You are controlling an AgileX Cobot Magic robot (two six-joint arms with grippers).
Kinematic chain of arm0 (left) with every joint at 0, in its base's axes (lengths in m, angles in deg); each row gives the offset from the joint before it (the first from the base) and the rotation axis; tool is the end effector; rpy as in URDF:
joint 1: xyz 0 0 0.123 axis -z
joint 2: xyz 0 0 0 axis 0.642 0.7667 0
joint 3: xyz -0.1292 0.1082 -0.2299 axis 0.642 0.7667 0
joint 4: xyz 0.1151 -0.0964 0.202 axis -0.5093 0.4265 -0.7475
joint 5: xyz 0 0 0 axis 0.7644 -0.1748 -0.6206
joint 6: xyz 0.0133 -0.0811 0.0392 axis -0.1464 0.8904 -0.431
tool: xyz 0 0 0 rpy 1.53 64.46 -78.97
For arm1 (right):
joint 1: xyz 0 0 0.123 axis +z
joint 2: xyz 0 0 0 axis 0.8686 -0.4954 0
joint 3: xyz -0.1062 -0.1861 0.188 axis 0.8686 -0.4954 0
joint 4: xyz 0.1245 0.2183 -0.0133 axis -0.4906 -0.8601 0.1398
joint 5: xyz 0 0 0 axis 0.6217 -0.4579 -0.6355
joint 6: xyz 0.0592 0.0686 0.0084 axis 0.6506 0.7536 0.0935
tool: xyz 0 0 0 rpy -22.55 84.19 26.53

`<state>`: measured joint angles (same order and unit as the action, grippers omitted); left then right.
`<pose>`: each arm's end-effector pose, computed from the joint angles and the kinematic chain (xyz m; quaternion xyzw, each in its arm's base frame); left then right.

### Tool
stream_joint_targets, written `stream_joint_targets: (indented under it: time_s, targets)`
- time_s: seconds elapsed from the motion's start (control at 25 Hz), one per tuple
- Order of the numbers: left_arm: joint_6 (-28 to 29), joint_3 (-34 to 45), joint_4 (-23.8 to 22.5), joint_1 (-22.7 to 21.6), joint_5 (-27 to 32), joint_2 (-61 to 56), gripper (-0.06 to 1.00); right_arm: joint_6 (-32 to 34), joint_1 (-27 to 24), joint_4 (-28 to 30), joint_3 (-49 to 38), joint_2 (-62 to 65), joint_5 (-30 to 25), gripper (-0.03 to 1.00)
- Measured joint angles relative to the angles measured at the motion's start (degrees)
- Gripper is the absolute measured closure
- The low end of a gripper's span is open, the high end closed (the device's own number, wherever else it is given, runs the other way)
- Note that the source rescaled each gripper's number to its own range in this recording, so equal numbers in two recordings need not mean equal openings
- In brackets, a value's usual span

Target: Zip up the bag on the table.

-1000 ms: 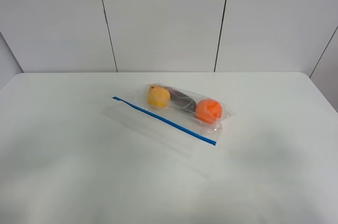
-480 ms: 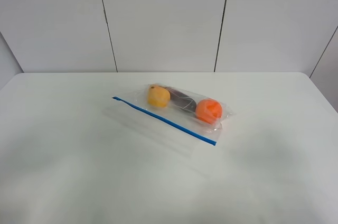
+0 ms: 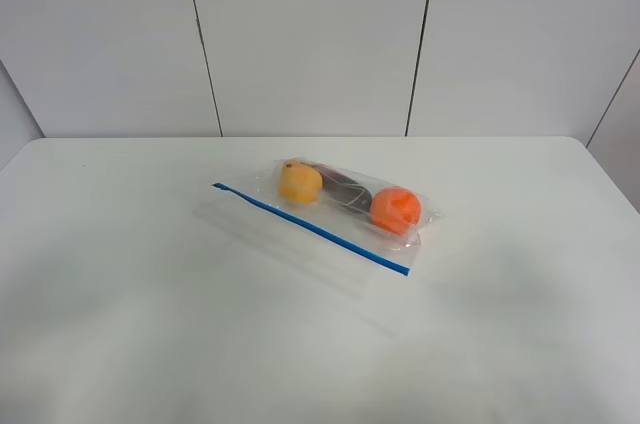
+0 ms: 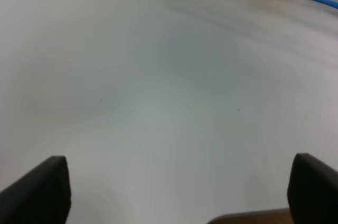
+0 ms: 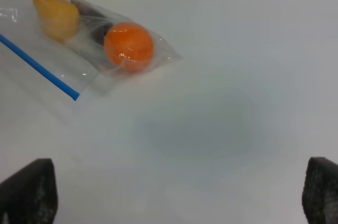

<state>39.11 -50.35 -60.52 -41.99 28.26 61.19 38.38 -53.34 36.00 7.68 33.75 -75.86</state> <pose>-0.0183 -0.0132 0.2855 0.0324 0.8621 -0.0430 0.5038 -0.0037 0.0049 0.2781 -0.0775 0.8397 0.0503 0.5351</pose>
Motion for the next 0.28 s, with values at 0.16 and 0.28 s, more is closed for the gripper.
stream_joint_targets:
  time_s: [0.16, 0.28]
  targets:
    - [0.0, 0.0, 0.0, 0.0, 0.0, 0.0, -0.05, 0.0, 0.0, 0.0, 0.0, 0.0, 0.0, -0.03]
    - [0.0, 0.0, 0.0, 0.0, 0.0, 0.0, -0.05, 0.0, 0.0, 0.0, 0.0, 0.0, 0.0, -0.03]
